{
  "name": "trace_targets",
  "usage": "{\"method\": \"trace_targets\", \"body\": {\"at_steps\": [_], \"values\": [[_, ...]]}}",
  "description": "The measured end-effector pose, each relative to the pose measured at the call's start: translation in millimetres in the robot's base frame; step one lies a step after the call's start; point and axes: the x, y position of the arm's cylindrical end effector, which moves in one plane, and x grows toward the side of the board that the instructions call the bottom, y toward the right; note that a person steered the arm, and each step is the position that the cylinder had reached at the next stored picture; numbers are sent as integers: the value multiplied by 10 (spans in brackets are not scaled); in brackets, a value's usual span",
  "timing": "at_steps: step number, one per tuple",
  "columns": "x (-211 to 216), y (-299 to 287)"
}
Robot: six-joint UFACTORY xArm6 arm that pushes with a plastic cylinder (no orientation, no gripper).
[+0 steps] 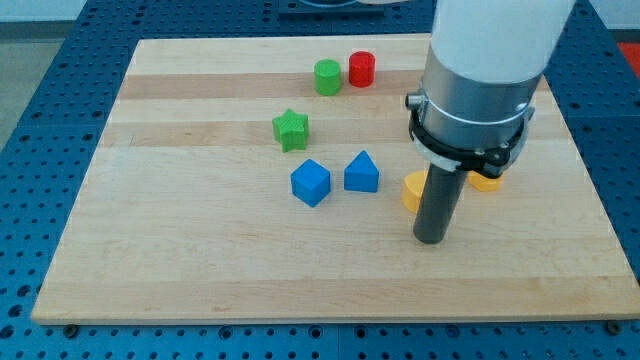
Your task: Place the yellow heart at the bottom left of the red star
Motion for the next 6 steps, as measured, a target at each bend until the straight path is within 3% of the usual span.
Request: {"method": "trace_targets", "body": {"at_steps": [3, 4, 6], "values": [[-615, 0], [-646, 0], [-56, 261]]}}
